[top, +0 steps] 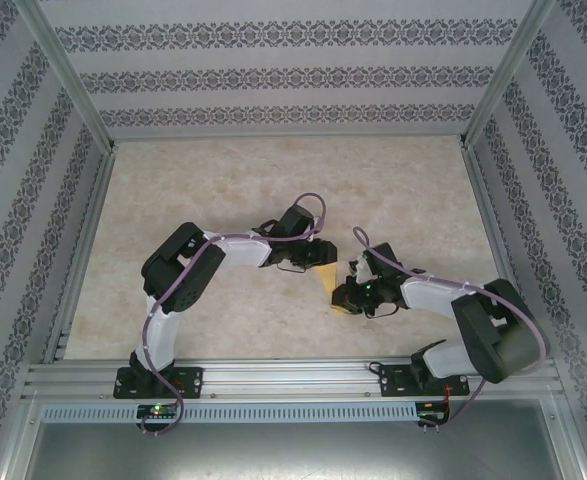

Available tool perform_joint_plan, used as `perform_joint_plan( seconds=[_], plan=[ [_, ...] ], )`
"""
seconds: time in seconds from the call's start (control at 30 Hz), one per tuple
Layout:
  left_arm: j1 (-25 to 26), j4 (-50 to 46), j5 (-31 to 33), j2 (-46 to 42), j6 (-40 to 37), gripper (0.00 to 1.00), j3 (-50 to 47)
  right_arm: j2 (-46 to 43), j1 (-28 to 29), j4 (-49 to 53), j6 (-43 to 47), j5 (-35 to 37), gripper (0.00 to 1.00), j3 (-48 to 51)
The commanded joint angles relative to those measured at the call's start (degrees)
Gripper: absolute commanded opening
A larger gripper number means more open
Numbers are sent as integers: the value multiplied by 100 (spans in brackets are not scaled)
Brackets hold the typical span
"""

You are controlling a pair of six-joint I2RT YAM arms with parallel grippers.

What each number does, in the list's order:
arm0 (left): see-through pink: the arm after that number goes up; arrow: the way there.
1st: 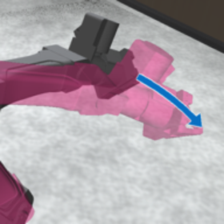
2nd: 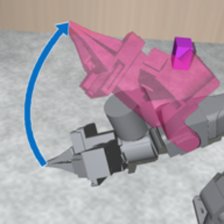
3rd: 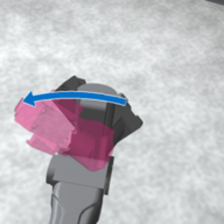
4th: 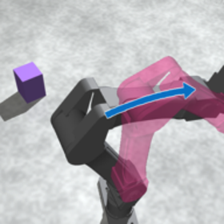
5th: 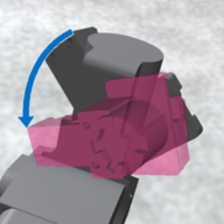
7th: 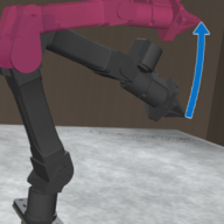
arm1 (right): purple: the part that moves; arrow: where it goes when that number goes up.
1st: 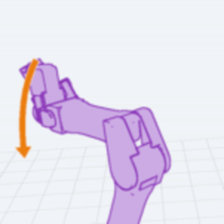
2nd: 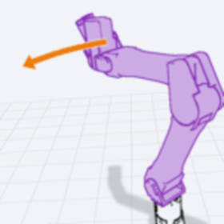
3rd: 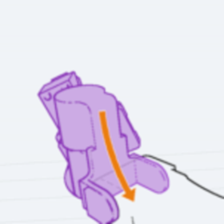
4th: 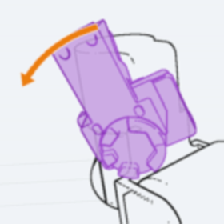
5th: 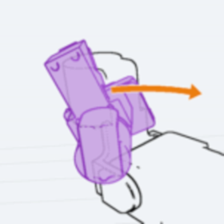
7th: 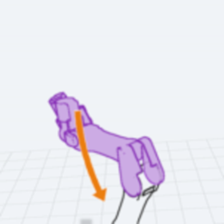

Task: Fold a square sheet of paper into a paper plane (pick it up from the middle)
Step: Fold the wing for the fifth time at the center of the table.

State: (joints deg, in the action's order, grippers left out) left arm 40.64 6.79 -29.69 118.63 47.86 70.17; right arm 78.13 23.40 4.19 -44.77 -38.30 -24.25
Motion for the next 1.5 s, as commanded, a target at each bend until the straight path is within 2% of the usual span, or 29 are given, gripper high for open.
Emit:
perform_joint_plan(
  seconds=[0.0, 0.13, 0.3, 0.57, 0.83, 1.13, 1.3, 1.47],
  plan=[
    [-118, -171, 420, 300, 26, 43, -235, -399, 24, 174, -13, 259, 12, 18],
    [-119, -104, 321, 319, 82, 41, -256, -715, 13, 332, -18, 249, 13, -101],
    [-119, -160, 249, 318, 53, 41, -193, -789, 55, -38, -207, 244, 14, -240],
    [-120, -192, 162, 361, 56, 40, -153, 290, 381, -600, -295, 359, 14, -733],
    [-118, -234, 143, 392, 70, 40, -140, 949, 369, -486, -42, 618, 14, -1016],
    [-127, -317, 252, 414, 98, 39, -162, 1041, 174, -701, -38, 431, 14, -331],
    [-135, -426, 288, 433, 127, 39, -138, 734, 174, -922, -198, 272, 16, 44],
    [-144, -458, 298, 489, 157, 39, -109, 439, 174, -576, -157, 321, 16, 204]
  ],
)
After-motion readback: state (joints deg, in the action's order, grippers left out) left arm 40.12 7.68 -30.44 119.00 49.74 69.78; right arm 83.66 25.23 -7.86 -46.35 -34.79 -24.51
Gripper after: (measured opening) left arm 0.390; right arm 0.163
